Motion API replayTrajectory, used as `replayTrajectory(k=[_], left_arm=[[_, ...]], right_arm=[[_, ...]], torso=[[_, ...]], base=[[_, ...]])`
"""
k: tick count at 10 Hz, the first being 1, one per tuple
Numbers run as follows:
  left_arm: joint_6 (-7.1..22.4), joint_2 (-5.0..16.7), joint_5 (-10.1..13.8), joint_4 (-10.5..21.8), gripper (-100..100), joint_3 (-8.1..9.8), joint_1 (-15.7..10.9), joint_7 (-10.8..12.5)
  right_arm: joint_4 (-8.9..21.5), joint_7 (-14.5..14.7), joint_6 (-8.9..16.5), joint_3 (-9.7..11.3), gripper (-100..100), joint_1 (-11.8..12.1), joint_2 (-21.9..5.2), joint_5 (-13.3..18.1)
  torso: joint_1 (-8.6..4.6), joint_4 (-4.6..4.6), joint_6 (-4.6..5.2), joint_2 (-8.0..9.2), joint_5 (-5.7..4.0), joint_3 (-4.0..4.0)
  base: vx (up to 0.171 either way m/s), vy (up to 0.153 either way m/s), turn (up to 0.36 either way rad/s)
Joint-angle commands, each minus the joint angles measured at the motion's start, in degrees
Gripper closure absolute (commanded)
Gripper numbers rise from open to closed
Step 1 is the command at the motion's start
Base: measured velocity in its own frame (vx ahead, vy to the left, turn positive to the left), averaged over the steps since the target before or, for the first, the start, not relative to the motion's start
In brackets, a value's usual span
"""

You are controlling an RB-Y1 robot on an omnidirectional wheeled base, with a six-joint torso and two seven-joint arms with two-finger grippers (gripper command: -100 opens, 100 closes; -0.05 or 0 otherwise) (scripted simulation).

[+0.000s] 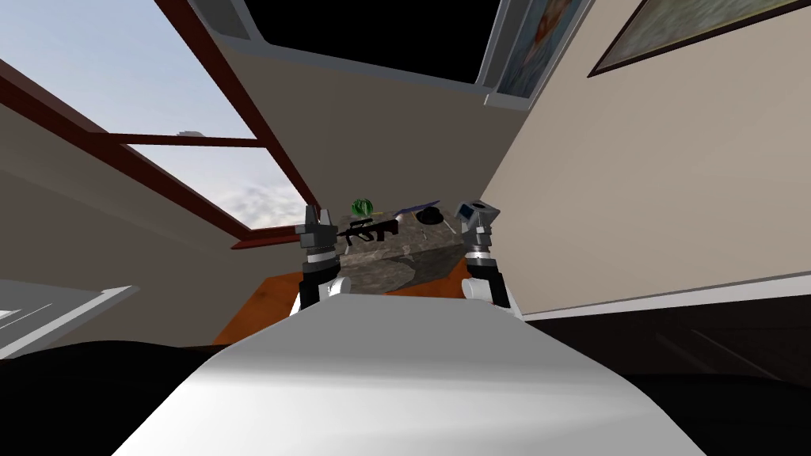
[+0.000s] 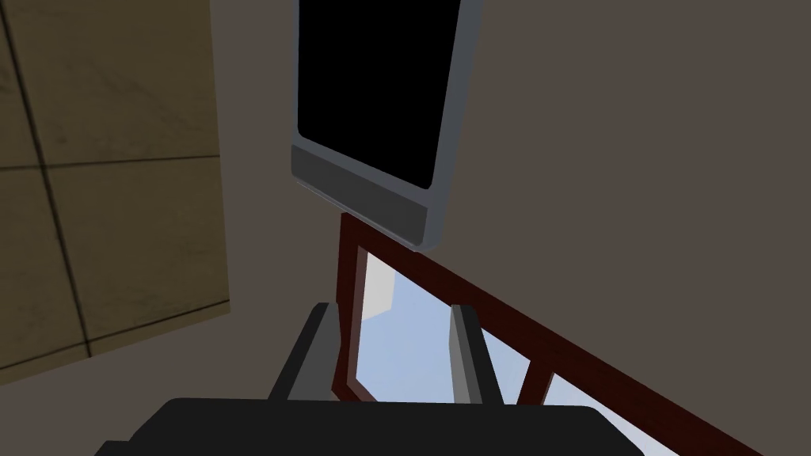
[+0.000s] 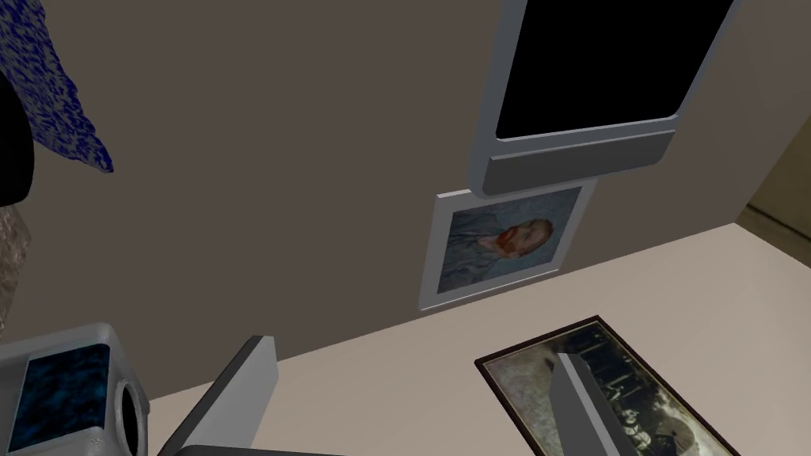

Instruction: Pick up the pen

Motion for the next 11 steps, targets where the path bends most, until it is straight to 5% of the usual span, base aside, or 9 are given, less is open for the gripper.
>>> replayTrajectory(k=[1, 11], left_arm=[[0.0, 0.0, 0.0, 0.0, 0, 0.0, 0.0, 0.0], [0.0, 0.0, 0.0, 0.0, 0, 0.0, 0.0, 0.0]], right_arm=[[0.4, -1.6, 1.9, -0.3, -100, -0.6, -0.4, -0.4], [4.1, -15.1, 16.1, -0.8, -100, -6.5, -2.6, -3.6]], torso=[[0.0, 0.0, 0.0, 0.0, 0.0, 0.0], [0.01, 0.0, 0.0, -0.01, 0.0, 0.0]], base=[[0.011, 0.003, 0.022], [0.014, 0.003, 0.04]])
